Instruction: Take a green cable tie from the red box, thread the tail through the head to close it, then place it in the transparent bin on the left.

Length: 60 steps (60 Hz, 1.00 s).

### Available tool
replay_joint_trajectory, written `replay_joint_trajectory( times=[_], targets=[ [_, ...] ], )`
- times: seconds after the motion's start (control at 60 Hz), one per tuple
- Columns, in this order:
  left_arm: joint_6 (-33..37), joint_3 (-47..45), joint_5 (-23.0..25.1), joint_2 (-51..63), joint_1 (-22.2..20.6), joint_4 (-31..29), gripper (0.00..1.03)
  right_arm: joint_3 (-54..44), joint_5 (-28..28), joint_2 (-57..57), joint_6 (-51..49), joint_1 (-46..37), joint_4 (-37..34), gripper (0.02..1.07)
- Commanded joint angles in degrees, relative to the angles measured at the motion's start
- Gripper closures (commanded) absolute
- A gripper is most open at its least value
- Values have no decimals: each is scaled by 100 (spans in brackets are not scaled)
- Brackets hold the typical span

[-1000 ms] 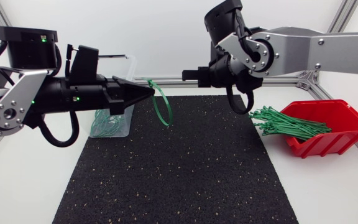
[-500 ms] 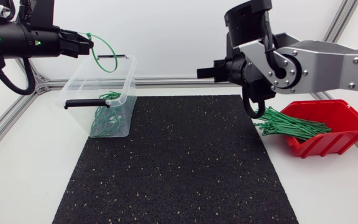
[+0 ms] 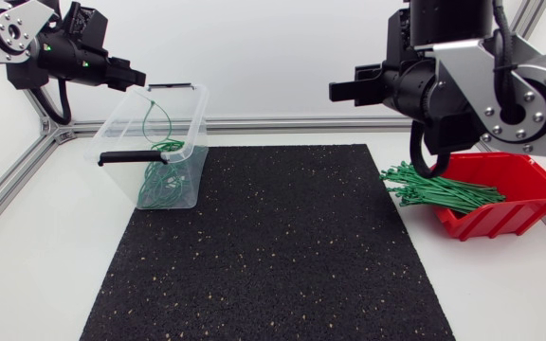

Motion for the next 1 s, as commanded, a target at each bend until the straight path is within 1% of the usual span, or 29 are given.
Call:
replay_joint_trajectory(
  times=[0.0, 0.017, 0.033, 0.05, 0.067, 0.167, 0.25, 0.283, 0.333, 0.35, 0.4, 0.467, 0.617, 0.683, 0.75, 0.8, 0.883, 0.983],
  targets=[
    [136, 155, -180, 196, -44, -41, 48, -292, 93, -300, -155, 145, 117, 28],
    [136, 146, -198, 205, -53, -41, 42, -345, 120, -370, -155, 171, 135, 22],
    [145, 129, -215, 223, -61, -41, 29, -371, 128, -414, -155, 180, 144, 18],
    [145, 120, -215, 223, -61, -41, 19, -415, 137, -484, -155, 198, 153, 13],
    [145, 94, -242, 249, -61, -41, 3, -485, 164, -572, -155, 233, 161, 7],
    [189, -3, -312, 240, -97, -32, 3, -846, 251, -1038, -216, 347, 443, 6],
    [241, -144, -628, 161, -193, -15, 3, -1144, 304, -1434, -357, 426, 601, 6],
    [259, -197, -655, 117, -211, 12, 4, -1259, 331, -1566, -410, 435, 697, 6],
    [259, -320, -672, 29, -255, 29, 11, -1505, 339, -1882, -454, 453, 829, 6],
    [259, -346, -690, 12, -264, 47, 10, -1557, 339, -1935, -462, 453, 856, 6],
    [294, -407, -743, -32, -308, 38, 4, -1768, 339, -2137, -542, 453, 944, 6],
    [294, -487, -743, -103, -316, 47, 4, -2023, 348, -2392, -568, 461, 926, 8],
    [329, -750, -743, -287, -290, 188, 4, -2559, 568, -3104, -577, 549, 908, 7],
    [329, -794, -743, -305, -255, 205, 4, -2814, 559, -3411, -656, 567, 891, 6],
    [329, -900, -743, -340, -202, 363, 4, -3025, 559, -3684, -656, 558, 900, 6],
    [329, -1031, -734, -410, -158, 618, 4, -3236, 568, -4026, -656, 549, 908, 6],
    [259, -1049, -725, -410, -97, 671, 4, -3482, 603, -4396, -691, 435, 926, 7],
    [110, -1155, -743, -428, -70, 935, 4, -3772, 621, -4765, -840, 224, 979, 7]
  ],
)
